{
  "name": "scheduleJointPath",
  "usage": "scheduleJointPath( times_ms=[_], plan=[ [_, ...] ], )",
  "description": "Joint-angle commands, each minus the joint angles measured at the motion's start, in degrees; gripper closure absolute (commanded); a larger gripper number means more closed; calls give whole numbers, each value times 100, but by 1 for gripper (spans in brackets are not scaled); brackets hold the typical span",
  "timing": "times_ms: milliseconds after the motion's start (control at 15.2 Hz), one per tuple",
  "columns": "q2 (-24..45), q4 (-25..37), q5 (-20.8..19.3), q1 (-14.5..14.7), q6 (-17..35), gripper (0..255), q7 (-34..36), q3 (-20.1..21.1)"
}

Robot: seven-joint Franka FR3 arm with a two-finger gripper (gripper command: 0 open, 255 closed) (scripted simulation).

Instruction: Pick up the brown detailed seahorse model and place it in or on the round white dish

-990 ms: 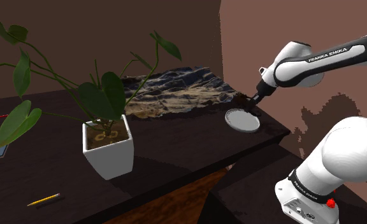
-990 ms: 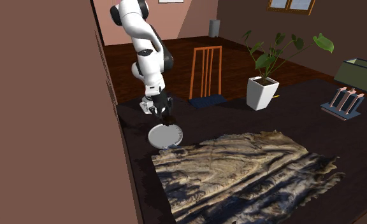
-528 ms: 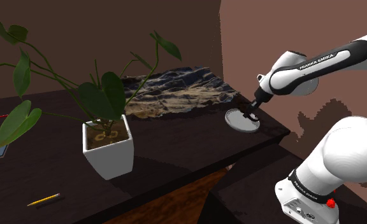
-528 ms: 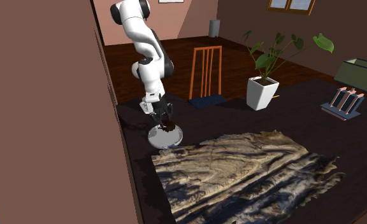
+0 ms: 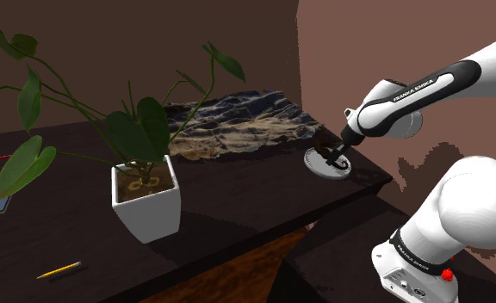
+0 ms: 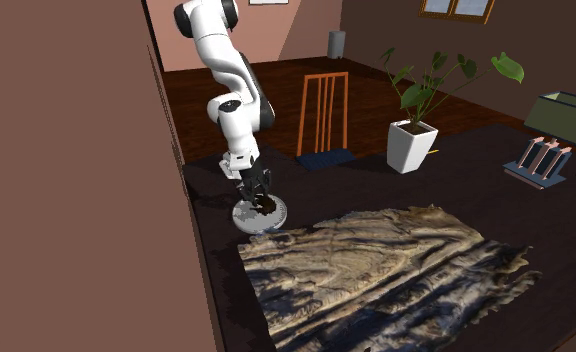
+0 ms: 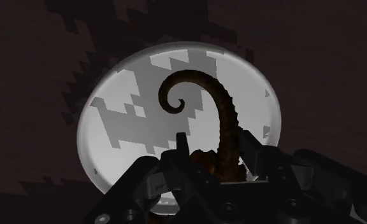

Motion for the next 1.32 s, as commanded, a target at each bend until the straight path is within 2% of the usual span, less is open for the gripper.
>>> scheduleJointPath(
  times_ms=[0, 198, 264, 594, 726, 858, 1254],
  plan=[
    [14, 1, 10, 11, 16, 255, -10, -11],
    [14, 1, 10, 11, 16, 255, -10, -11],
    [14, 1, 10, 11, 16, 0, -10, -11],
    [14, 1, 10, 11, 16, 0, -10, -11],
    [-558, 33, -321, -406, -598, 0, 220, 283],
    [-1028, 101, -481, -651, -1142, 0, 338, 470],
    [-1027, 101, -479, -652, -1142, 0, 336, 472]
  ],
)
